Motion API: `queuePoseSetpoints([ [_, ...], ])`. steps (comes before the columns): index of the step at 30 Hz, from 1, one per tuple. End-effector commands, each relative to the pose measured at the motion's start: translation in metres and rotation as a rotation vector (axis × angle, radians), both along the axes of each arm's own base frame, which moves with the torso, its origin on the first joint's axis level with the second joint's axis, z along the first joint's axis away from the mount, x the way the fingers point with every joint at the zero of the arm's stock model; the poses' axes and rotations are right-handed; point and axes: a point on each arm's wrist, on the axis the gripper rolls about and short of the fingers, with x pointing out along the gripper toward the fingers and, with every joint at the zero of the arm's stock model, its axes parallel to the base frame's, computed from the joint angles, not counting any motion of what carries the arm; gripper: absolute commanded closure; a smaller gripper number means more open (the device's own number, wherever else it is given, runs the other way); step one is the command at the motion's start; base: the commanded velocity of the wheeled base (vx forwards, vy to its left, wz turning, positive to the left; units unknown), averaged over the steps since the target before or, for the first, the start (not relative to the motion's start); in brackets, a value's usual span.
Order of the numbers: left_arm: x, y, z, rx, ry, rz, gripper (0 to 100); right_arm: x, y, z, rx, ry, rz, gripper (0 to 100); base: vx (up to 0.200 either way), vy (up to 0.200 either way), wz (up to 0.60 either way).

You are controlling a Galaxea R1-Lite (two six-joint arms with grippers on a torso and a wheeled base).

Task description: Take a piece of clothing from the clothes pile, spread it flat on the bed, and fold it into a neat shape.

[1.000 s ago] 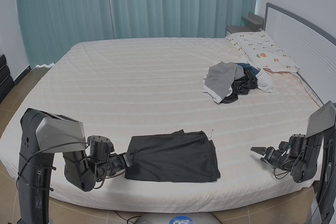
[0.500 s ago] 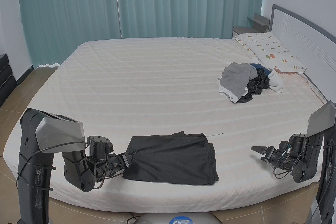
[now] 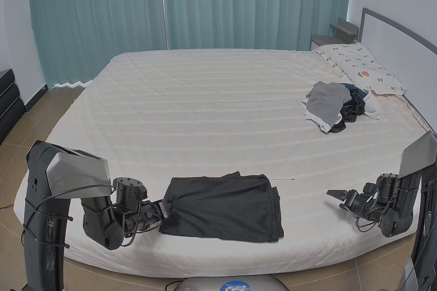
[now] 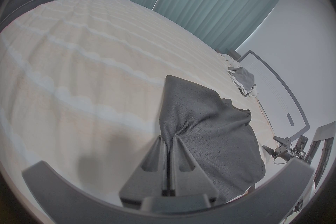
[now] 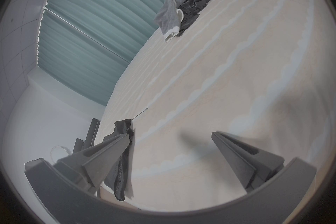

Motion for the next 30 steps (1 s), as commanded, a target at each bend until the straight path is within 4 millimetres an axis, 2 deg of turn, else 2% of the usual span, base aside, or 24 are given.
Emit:
queuePoseSetpoints([
  [1,-0.002,0.000,-0.001,0.002,0.007,-0.001,100,0.000,0.000,0.000,0.000,-0.001,0.001,0,0.000,0.200,0.00],
  [7,-0.003,0.000,-0.001,0.003,0.009,-0.003,100,0.000,0.000,0.000,0.000,-0.001,0.002,0,0.000,0.200,0.00],
  [19,-0.013,-0.001,-0.002,0.013,0.038,-0.013,100,0.000,0.001,-0.001,0.000,0.002,0.002,0,0.000,0.000,0.00],
  [20,-0.013,-0.001,-0.002,0.012,0.036,-0.015,0,0.000,0.000,0.000,0.000,-0.001,0.002,0,0.000,0.000,0.00],
  [26,-0.018,-0.004,0.010,-0.012,0.021,-0.015,0,0.000,0.000,0.000,-0.001,0.000,0.001,0,0.000,0.000,0.00],
  [30,-0.008,-0.006,0.022,-0.082,-0.016,0.024,0,0.000,0.001,0.000,-0.001,0.000,0.004,0,0.000,0.000,0.00],
])
